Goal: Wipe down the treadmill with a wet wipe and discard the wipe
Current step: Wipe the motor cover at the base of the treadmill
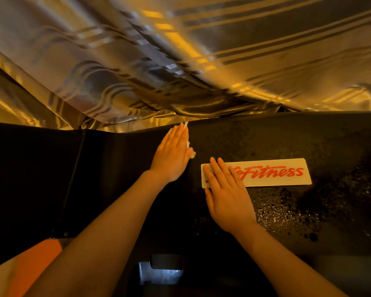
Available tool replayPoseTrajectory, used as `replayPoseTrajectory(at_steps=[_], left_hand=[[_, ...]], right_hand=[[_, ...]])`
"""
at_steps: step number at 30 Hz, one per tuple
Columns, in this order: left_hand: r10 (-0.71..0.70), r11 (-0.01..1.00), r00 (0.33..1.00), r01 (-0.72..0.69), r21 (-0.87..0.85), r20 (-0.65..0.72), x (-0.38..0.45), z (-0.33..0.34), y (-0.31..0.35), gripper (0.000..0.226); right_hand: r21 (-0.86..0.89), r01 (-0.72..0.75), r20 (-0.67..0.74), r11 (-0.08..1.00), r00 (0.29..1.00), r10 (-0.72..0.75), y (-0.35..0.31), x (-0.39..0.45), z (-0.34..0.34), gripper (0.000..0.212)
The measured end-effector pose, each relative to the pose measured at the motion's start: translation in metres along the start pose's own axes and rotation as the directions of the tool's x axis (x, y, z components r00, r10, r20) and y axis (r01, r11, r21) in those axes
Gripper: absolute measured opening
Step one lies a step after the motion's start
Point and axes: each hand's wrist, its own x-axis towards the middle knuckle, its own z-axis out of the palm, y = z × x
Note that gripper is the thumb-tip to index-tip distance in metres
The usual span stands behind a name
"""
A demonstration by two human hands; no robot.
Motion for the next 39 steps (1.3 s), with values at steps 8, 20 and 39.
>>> replayPoseTrajectory(at_steps=[8,20,39], left_hand=[[0.135,0.99,0.99,-0.137,0.044,0.04,-0.063,0.016,0.01,0.064],[0.04,0.997,0.999,-0.04,0.063,-0.002,-0.001,0.003,0.001,0.062],[0.055,0.991,0.997,-0.061,0.122,0.047,-0.035,0.013,0.01,0.063]], right_hand=[[0.005,-0.006,-0.004,1.0,1.0,0.006,0.0,0.0,0.001,0.058],[0.005,0.004,-0.002,1.0,1.0,-0.004,0.001,0.0,0.001,0.058],[-0.012,-0.021,-0.012,1.0,1.0,0.021,0.0,0.0,0.002,0.061]])
